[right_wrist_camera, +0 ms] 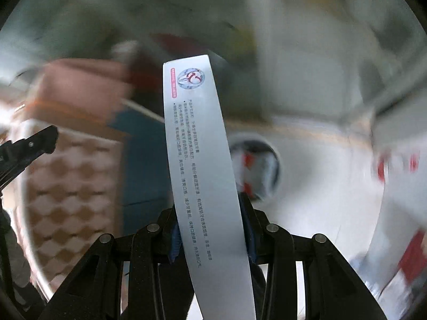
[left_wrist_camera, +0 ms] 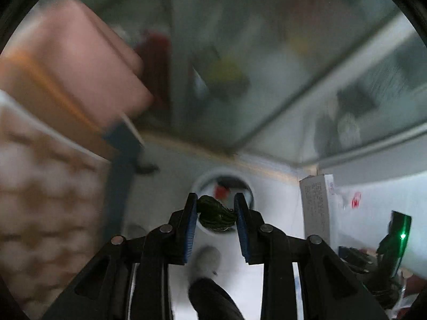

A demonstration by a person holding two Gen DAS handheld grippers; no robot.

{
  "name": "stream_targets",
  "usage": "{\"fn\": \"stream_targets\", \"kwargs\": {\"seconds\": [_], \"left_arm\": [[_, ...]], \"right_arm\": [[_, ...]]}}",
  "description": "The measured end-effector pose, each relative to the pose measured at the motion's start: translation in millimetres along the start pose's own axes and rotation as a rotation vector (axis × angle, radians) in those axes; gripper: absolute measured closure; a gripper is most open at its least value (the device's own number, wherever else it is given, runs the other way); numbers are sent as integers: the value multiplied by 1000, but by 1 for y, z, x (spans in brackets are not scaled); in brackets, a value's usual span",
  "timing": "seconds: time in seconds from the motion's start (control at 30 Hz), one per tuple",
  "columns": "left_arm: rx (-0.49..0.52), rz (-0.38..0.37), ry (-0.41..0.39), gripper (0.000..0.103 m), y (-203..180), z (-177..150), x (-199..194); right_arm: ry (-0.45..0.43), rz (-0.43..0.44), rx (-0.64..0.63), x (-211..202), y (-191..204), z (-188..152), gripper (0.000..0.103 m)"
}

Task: Collect trash
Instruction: 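Carry both items to the white bin and open both tools to drop them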

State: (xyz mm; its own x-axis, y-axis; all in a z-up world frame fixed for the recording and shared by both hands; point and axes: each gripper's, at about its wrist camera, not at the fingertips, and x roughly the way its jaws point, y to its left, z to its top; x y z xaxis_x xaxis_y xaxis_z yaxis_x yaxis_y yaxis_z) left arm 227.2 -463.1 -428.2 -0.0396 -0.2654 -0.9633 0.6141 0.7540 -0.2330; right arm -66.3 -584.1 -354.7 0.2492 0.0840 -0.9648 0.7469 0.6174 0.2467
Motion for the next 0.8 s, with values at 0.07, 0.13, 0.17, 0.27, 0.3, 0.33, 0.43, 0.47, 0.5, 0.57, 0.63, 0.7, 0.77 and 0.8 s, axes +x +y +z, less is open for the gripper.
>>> {"fn": "stream_targets", "kwargs": {"seconds": [0.07,0.13,0.17,0.27,0.3,0.33,0.43,0.47,0.5,0.57,0.63,0.7,0.77,0.8], "left_arm": [[8,-3,82,79,-12,-4,64],[24,17,149,79,-19,-7,125],[35,16,174,79,-21,-8,150],[80,36,249,78,-26,-8,225],[91,38,284,77,-27,-8,252],[97,36,303,77,-30,-10,266],[124,52,351,73,-40,-20,300],[135,64,354,69,-38,-21,307],[149,80,355,52,-39,-22,312],[157,107,339,14,-40,-24,314],[150,122,325,6,-37,-25,312],[151,157,311,6,-34,-27,308],[164,200,282,6,-31,-32,300],[171,222,260,6,-32,-34,291]], "right_arm": [[51,7,91,48,-48,-9,63],[99,25,160,100,-87,-18,63],[118,29,183,124,-100,-21,63],[178,72,254,203,-129,-27,63],[196,87,269,225,-138,-27,63],[206,97,282,242,-144,-27,63],[254,106,288,294,-154,-24,63],[268,110,286,309,-157,-23,63],[280,110,283,317,-158,-21,62],[310,94,274,334,-154,-18,59],[308,77,259,335,-145,-10,27],[288,50,239,328,-139,-7,12],[265,10,217,314,-138,-5,10],[254,-20,210,305,-138,-5,0]]}}
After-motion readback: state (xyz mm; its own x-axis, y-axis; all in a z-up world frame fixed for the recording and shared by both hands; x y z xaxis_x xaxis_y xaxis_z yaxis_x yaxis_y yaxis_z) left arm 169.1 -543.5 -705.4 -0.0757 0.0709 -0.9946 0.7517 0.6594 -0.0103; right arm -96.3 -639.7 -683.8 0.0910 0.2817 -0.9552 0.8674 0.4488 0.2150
